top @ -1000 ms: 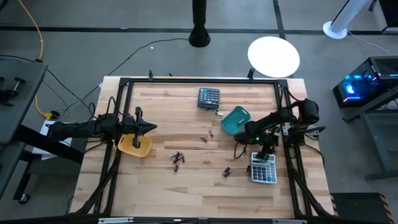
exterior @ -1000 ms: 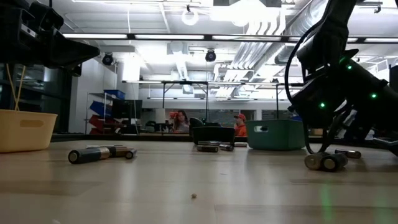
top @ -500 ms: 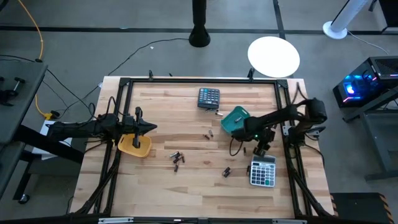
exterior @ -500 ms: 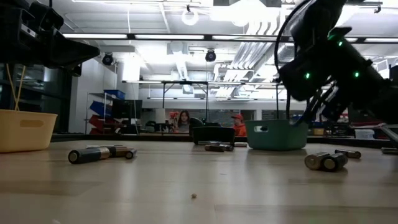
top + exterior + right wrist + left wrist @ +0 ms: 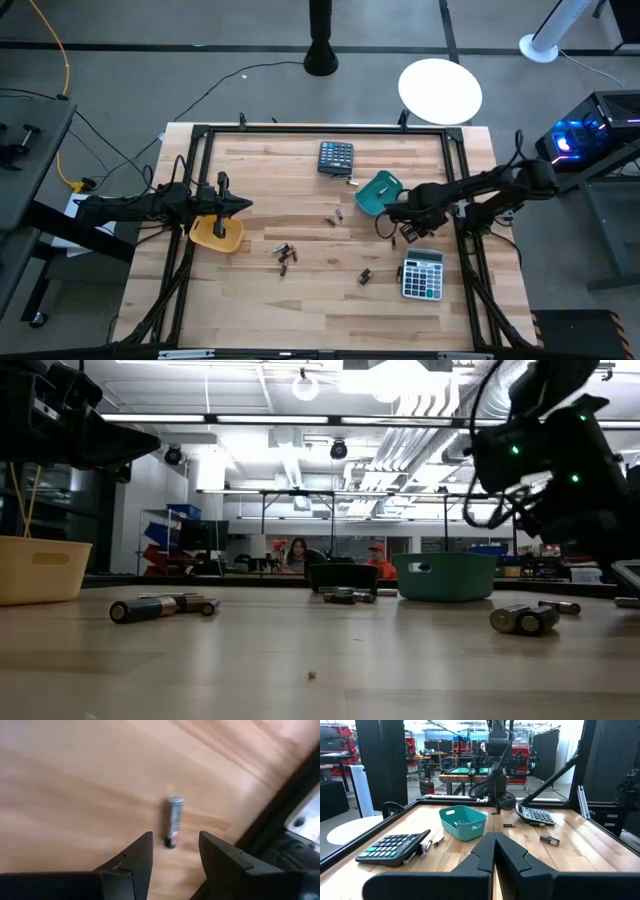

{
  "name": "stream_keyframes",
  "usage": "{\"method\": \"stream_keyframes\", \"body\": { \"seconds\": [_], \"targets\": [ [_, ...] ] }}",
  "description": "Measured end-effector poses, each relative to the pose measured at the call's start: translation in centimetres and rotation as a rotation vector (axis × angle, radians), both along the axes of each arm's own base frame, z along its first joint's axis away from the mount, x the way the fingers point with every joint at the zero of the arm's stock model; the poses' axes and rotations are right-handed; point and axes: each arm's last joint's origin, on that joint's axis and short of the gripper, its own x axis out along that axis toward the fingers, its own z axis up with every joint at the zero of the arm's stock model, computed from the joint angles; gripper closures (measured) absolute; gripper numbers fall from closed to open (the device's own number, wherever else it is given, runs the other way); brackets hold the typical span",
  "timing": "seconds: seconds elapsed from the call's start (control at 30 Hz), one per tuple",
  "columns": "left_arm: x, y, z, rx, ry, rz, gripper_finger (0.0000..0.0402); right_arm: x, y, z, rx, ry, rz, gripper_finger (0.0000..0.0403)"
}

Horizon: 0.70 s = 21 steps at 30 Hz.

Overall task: Sort batteries
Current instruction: Put the silver battery into the green bin

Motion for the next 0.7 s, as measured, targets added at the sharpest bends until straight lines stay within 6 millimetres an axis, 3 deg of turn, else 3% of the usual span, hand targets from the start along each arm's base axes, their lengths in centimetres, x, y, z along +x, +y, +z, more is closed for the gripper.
{"method": "stream_keyframes", "body": {
  "seconds": [0.27,0.4,0.5,0.7],
  "targets": [
    [0.0,0.0,0.0,0.0,0.0,0.0,0.0401,-0.9,-0.1,-2.2,-0.008,-0.043,-0.075,0.0253],
    [0.0,0.0,0.0,0.0,0.0,0.0,0.0401,-0.6,-0.1,-2.0,-0.003,-0.07,-0.041,0.0312],
    [0.0,0.0,0.0,0.0,0.0,0.0,0.0401,0.2,-0.1,-1.2,-0.015,-0.109,-0.002,0.0383],
    [0.0,0.0,0.0,0.0,0.001,0.001,0.0401,2.9,-0.5,4.1,-0.135,-0.256,0.018,0.0394]
  ]
}}
